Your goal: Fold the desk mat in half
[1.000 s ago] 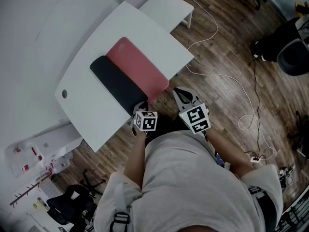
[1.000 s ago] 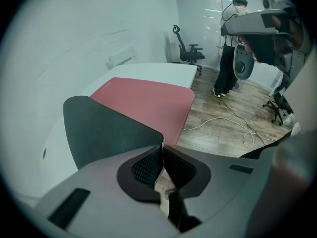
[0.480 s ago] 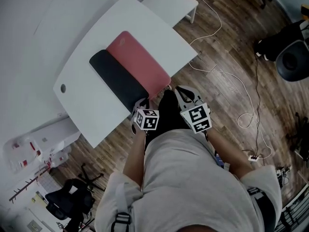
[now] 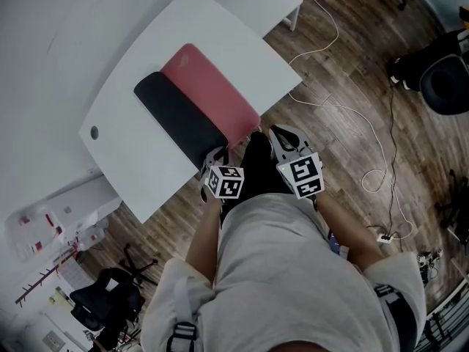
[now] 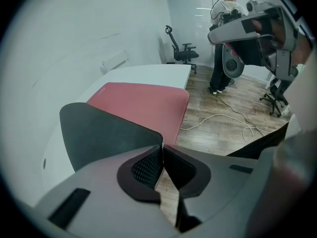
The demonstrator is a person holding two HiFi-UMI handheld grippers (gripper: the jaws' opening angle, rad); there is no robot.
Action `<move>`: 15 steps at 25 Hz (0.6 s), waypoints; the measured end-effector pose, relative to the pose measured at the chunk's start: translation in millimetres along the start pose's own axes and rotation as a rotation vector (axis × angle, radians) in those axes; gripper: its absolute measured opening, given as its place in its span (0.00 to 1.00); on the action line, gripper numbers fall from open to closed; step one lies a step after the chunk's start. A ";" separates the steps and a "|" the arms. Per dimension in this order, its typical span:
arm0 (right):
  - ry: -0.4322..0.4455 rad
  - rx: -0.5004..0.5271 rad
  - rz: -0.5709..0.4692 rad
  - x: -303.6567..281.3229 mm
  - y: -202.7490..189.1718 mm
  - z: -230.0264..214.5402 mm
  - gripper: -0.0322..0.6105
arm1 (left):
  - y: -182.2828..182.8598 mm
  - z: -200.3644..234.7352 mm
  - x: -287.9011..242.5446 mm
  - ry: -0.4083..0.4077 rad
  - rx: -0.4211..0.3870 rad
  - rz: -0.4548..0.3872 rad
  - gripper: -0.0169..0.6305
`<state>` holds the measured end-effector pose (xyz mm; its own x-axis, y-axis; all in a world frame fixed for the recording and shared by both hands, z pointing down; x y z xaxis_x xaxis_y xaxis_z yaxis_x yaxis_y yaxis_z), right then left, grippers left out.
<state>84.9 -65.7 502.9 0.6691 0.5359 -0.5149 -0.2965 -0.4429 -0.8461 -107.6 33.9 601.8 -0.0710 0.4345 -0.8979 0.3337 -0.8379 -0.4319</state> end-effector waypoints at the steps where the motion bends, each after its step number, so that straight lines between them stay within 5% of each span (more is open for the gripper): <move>1: 0.000 -0.003 0.000 0.2 0.1 0.2 0.11 | 1.1 -0.4 0.1 -0.004 0.001 -0.002 0.07; 15: -0.020 -0.022 -0.008 5.6 -1.2 0.5 0.11 | 10.2 -5.0 -4.1 -0.017 -0.044 -0.004 0.07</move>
<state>88.6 -61.8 501.0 0.6572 0.5537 -0.5113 -0.2759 -0.4546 -0.8469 -99.3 25.2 601.5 -0.0884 0.4313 -0.8978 0.3748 -0.8207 -0.4312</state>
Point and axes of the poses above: the fingertips, and each gripper's own axes: x backward along the fingers, z to its left, y out of its top, the point moved 9 cm from there along x, backward along the fingers, and after that the axes turned 5 degrees about -y, right-handed, at the moved point
